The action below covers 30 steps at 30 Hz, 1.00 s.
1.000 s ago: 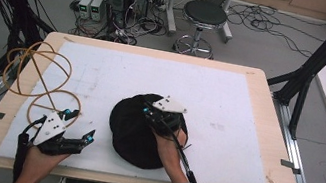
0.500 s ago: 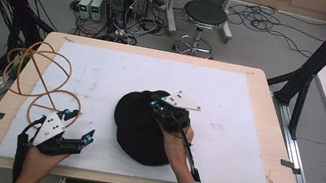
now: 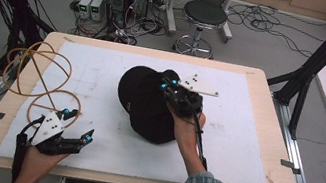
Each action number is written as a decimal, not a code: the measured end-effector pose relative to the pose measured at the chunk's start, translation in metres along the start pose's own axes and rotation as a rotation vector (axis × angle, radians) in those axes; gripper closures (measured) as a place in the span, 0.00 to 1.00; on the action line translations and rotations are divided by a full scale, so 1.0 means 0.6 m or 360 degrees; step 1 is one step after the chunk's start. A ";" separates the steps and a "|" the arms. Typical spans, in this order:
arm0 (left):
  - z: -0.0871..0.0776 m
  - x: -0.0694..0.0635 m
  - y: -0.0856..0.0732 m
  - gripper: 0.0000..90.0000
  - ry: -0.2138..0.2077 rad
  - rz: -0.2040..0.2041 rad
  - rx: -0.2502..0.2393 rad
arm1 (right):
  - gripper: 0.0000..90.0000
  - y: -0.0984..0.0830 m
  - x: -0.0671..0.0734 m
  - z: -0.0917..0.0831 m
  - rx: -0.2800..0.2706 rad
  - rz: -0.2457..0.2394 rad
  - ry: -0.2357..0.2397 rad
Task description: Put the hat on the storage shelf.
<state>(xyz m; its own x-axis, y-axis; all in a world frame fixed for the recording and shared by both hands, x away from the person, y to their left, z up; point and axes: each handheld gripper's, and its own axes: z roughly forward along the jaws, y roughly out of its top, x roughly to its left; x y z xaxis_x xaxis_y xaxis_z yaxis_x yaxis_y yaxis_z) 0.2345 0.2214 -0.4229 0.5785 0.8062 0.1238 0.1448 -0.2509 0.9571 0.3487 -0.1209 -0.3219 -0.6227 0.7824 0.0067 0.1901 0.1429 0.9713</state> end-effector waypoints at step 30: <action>-0.011 0.003 -0.001 0.21 0.0024 0.0038 0.0002 | 0.96 0.188 0.023 0.031 -0.0273 -0.0084 0.0287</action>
<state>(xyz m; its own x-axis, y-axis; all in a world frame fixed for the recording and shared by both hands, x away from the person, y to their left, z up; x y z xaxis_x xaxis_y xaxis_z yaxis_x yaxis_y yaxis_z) 0.2302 0.2267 -0.4216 0.5695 0.8082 0.1503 0.1324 -0.2707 0.9535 0.3754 -0.0825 -0.2166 -0.7566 0.6536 -0.0174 0.0317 0.0634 0.9975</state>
